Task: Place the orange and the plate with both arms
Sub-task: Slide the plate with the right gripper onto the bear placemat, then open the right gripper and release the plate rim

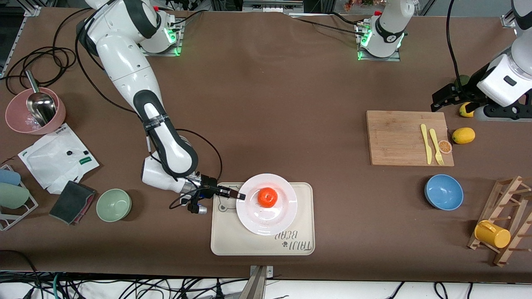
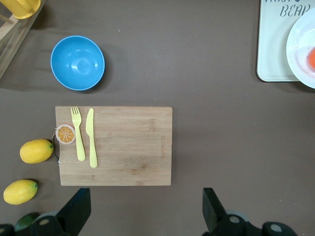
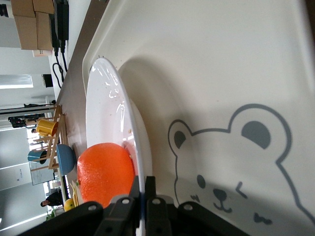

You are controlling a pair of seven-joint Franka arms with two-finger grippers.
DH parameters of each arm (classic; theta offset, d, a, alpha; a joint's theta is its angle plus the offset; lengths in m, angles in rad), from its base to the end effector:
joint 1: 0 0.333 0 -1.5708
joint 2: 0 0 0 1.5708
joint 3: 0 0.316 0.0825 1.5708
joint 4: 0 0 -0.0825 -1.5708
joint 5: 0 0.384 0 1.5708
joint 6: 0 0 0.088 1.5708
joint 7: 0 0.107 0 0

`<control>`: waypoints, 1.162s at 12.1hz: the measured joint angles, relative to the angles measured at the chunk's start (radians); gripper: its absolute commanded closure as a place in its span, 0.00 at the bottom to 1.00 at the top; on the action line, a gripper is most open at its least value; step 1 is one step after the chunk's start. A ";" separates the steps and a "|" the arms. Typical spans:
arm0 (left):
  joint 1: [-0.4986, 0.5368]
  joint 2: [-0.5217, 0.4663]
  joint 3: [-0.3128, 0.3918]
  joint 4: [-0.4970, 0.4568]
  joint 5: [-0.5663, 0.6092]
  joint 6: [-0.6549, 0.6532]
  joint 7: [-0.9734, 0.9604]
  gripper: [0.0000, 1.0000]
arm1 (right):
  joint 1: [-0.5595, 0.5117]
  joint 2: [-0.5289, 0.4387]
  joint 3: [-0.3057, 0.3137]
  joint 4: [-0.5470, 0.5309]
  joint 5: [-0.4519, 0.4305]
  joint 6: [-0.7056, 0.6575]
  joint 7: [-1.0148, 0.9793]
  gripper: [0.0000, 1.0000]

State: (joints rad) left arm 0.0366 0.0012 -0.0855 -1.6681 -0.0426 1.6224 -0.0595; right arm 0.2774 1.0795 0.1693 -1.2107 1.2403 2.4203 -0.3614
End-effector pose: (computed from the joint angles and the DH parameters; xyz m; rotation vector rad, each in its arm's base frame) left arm 0.5551 -0.0315 0.5823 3.1006 0.0214 -0.0762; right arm 0.7047 0.3002 0.1335 -2.1405 0.2737 -0.0625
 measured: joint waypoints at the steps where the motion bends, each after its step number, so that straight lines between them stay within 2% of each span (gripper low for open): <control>1: 0.000 0.000 0.000 0.000 0.000 0.000 0.000 0.00 | 0.000 0.000 0.000 0.001 0.000 0.000 0.002 0.53; 2: 0.000 0.000 0.000 0.000 0.000 0.000 0.000 0.00 | 0.000 0.000 0.000 0.001 0.000 0.000 0.002 0.47; 5: 0.000 0.000 0.000 0.000 0.000 0.000 0.000 0.00 | 0.000 -0.001 -0.001 0.002 -0.006 0.001 0.003 0.46; 7: 0.000 0.000 0.000 0.000 0.000 0.000 0.000 0.00 | 0.000 -0.020 -0.001 -0.011 -0.052 0.001 0.009 0.46; 11: 0.000 0.001 0.000 0.001 0.000 0.000 0.000 0.00 | -0.023 -0.189 -0.005 -0.174 -0.160 0.000 0.021 0.37; 13: 0.000 0.001 0.000 0.001 0.000 0.000 0.000 0.00 | -0.039 -0.313 -0.006 -0.303 -0.221 -0.002 0.021 0.24; 14: 0.000 0.002 0.000 0.001 0.000 0.000 0.000 0.00 | -0.045 -0.387 -0.006 -0.384 -0.258 -0.002 0.022 0.05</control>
State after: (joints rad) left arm 0.0365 0.0028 -0.0855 -1.6669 -0.0426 1.6223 -0.0595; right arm 0.2323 0.6928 0.1628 -1.5951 0.9821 2.4181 -0.3397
